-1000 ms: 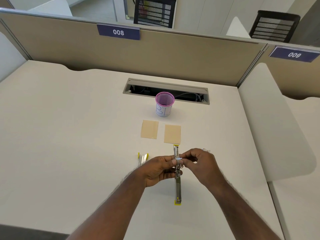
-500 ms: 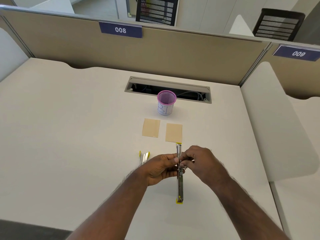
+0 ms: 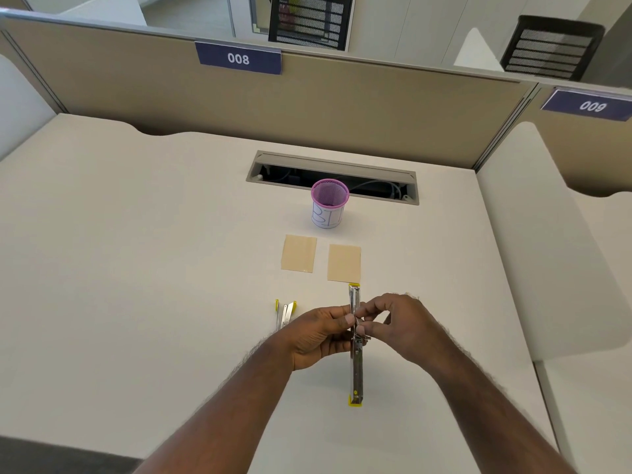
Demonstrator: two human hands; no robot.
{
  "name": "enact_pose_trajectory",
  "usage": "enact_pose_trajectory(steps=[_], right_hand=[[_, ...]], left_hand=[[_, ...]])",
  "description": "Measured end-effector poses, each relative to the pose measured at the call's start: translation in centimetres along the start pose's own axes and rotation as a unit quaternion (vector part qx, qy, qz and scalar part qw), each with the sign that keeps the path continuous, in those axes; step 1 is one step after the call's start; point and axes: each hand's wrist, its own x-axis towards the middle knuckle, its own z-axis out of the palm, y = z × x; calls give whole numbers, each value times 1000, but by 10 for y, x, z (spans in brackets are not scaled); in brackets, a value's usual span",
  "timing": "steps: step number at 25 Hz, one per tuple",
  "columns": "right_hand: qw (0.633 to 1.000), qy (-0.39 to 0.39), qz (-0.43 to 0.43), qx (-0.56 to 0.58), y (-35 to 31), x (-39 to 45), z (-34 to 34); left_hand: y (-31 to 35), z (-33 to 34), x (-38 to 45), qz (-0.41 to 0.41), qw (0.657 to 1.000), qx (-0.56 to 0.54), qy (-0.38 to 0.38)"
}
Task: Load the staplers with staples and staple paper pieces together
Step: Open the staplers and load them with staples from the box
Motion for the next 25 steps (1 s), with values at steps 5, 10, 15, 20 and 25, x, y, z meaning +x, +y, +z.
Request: enact_pose_trajectory(steps=[5,10,15,20,25], right_hand=[[1000,-14,4,20,-2,2,-3],[1000,-9,7,-11,-5,2,-7],[1000,-5,18,23,-2,5,-7],[989,-11,66,131,-5,10,-7],[979,20,100,179,-7,11,-6]], left_hand=[[2,1,2,1,1000,-9,4],[4,3,3,3,1000,-13,3],[5,6,4,-5,1000,8,-2],[6,9,4,-14,1000,19,-18],[1,12,1,-22,999,6,-25]])
